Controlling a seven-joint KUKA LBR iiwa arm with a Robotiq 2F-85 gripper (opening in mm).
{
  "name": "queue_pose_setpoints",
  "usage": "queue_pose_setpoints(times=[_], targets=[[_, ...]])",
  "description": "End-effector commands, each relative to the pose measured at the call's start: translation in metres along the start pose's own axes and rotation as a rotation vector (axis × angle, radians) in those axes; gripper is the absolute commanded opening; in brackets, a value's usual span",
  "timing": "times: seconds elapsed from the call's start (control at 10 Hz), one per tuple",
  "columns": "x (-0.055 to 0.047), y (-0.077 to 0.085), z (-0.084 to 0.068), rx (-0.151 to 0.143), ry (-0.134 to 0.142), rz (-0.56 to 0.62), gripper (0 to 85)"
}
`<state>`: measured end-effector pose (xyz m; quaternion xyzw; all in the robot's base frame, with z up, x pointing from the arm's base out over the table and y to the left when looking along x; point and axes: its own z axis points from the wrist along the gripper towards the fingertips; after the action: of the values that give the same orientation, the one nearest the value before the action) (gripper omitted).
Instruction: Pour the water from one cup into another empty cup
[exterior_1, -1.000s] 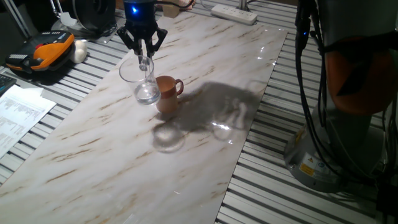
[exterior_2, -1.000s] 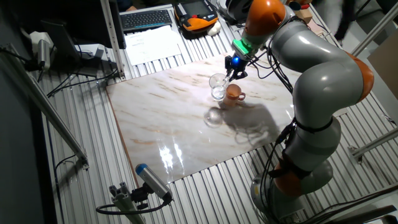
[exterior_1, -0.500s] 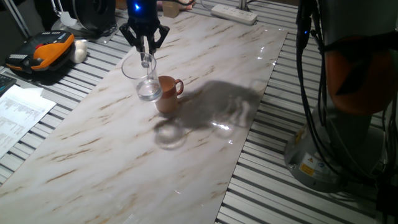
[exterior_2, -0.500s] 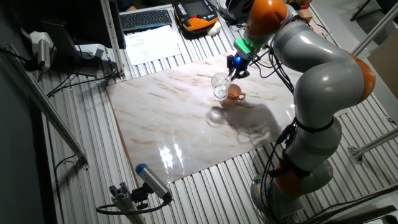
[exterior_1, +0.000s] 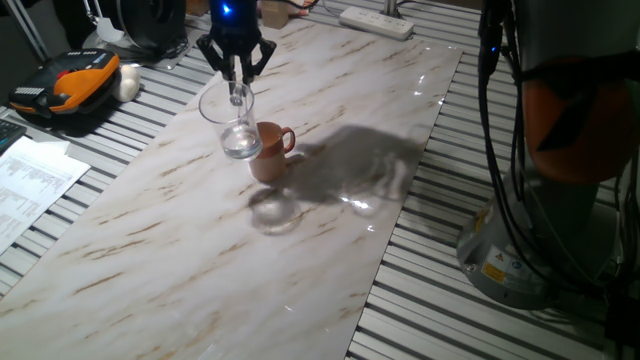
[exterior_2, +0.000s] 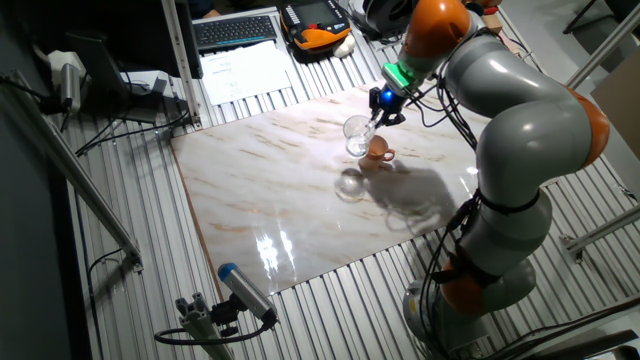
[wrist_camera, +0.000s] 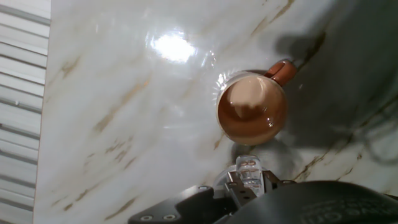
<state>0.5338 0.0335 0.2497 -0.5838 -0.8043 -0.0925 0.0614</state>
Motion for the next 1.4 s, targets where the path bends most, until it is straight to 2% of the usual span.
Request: queue_pose_setpoints(times=[0.0,0.1,0.5,0.7,1.0,1.3], targets=[[0.0002,0.0007,0.0002,-0.003,0.0,0.0,0.0],[0.0002,0.0009,0.0004,-0.004,-0.001,0.0,0.0],[-0.0018,-0.0008,0.0005,0.025,-0.018,-0.024,0.0],[-0.0021,-0.0001,0.0016,0.026,-0.015,-0.031,0.0],[-0.002,0.0,0.0017,0.004,0.011,-0.031,0.0],[-0.002,0.0,0.0017,0.021,-0.006,-0.039,0.0]])
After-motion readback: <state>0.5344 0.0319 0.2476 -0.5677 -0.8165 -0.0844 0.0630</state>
